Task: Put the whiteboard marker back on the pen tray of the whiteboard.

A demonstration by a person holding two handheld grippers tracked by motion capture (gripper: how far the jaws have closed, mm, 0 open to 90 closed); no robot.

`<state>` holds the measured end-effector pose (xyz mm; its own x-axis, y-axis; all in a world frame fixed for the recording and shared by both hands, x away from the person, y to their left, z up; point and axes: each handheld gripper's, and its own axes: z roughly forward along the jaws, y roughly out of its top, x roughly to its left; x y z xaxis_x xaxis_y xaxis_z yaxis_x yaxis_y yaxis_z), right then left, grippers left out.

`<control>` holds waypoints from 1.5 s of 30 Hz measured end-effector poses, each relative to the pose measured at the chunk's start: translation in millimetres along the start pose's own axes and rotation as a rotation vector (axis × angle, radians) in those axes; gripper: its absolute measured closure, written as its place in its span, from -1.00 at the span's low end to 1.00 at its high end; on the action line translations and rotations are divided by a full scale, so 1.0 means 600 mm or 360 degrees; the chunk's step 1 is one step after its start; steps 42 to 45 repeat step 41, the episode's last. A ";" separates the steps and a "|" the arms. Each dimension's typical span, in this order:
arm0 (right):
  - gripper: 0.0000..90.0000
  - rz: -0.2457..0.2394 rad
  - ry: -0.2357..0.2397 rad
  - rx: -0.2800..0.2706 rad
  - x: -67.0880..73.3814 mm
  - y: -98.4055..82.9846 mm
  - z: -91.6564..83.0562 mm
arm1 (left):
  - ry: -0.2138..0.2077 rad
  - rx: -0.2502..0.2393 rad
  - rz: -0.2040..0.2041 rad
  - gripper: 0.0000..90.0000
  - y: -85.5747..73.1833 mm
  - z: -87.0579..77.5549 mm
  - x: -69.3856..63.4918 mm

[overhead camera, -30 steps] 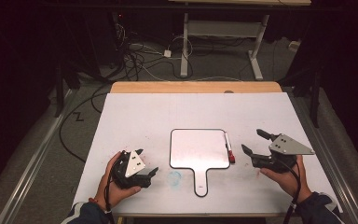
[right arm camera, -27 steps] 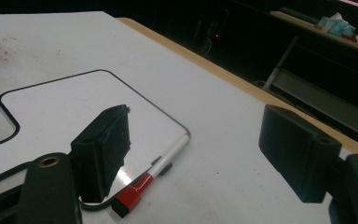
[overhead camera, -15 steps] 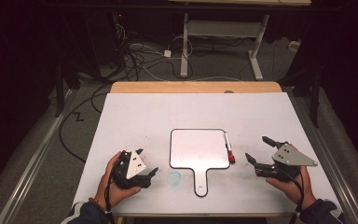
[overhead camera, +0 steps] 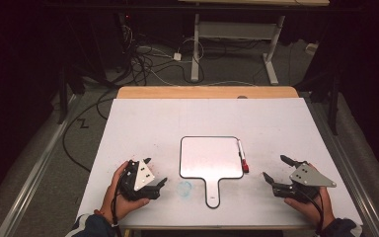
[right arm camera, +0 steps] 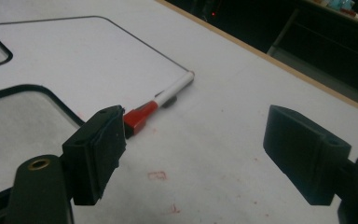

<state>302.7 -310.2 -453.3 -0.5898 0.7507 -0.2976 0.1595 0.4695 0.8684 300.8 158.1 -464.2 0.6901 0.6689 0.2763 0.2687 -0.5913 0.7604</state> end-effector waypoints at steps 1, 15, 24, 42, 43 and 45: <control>-0.53 -0.0003 0.0007 0.0002 0.001 -0.002 -0.001 | 0.0003 -0.0006 -0.0001 -0.60 0.000 -0.001 0.000; -0.53 -0.0040 -0.0008 -0.0018 0.011 0.010 -0.006 | -0.0010 -0.0019 0.0035 -0.60 0.001 -0.008 -0.006; -0.53 -0.0075 -0.0001 0.0005 0.014 0.008 0.000 | -0.0015 0.0013 0.0041 -0.60 0.001 -0.002 -0.006; -0.53 -0.0049 -0.0023 -0.0021 0.008 0.012 -0.002 | 0.0003 0.0078 0.0049 -0.62 0.002 0.009 -0.005; -0.53 -0.0049 -0.0023 -0.0021 0.008 0.012 -0.002 | 0.0003 0.0078 0.0049 -0.62 0.002 0.009 -0.005; -0.53 -0.0049 -0.0023 -0.0021 0.008 0.012 -0.002 | 0.0003 0.0078 0.0049 -0.62 0.002 0.009 -0.005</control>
